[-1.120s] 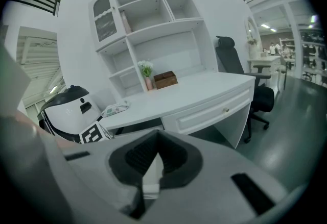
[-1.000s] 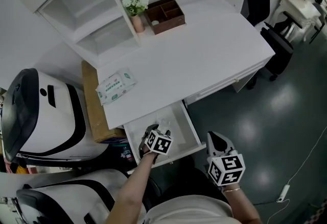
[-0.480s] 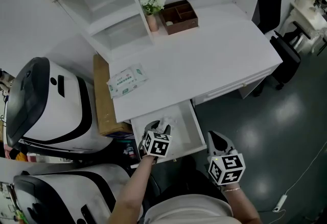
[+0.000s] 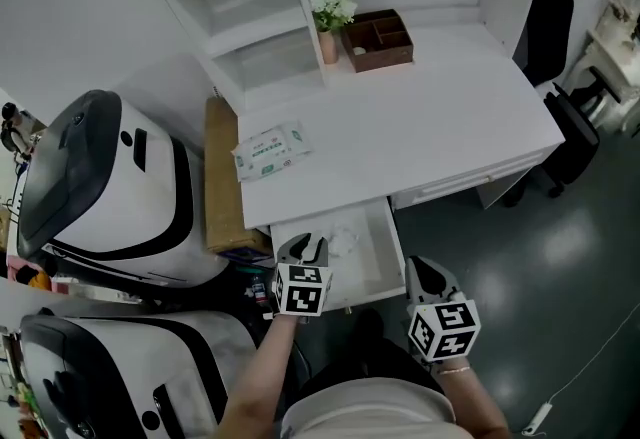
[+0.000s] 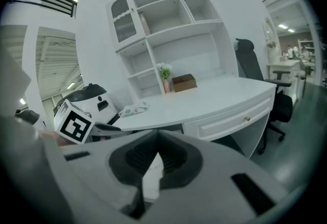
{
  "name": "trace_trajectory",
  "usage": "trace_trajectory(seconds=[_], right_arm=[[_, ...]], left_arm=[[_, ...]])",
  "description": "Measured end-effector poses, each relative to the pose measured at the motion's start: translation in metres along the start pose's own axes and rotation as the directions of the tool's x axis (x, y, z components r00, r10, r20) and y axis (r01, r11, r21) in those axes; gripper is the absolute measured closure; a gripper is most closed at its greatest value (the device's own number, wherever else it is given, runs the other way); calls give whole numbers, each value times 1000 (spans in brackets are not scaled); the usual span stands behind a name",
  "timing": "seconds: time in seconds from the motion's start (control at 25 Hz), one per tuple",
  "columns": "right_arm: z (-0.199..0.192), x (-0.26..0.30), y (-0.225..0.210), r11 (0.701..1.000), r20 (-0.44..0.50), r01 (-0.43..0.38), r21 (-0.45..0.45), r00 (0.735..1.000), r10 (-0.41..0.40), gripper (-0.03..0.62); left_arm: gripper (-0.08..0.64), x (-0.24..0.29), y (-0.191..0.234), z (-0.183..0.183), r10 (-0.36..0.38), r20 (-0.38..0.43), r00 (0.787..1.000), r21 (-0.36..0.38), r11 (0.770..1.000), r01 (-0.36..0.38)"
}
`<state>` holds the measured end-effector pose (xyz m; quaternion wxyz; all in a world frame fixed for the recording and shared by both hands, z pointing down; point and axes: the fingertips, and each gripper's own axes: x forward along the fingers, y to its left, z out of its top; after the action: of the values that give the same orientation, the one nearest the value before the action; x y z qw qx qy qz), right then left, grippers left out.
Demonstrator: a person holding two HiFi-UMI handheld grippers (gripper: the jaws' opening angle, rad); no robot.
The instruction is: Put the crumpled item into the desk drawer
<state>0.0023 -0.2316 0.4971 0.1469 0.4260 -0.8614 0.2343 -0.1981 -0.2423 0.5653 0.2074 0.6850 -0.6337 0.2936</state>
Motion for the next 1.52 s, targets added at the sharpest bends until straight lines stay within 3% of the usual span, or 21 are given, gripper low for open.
trace_trajectory(seconds=[0.28,0.72,1.52], right_arm=[[8,4,15,999,9,-39,-30,999,39,591],[16,9,38,993,9,-95,-72,995,96,591],[24,15,65,975,-11,-167,-147,986,167,591]], left_arm=[[483,-36,17,7,57,80,995,-98,994,-49],[548,-88,35,1,126,145,981,-247,965,-88],[566,-136,59,-14,227,210,951,-382,914,-135]])
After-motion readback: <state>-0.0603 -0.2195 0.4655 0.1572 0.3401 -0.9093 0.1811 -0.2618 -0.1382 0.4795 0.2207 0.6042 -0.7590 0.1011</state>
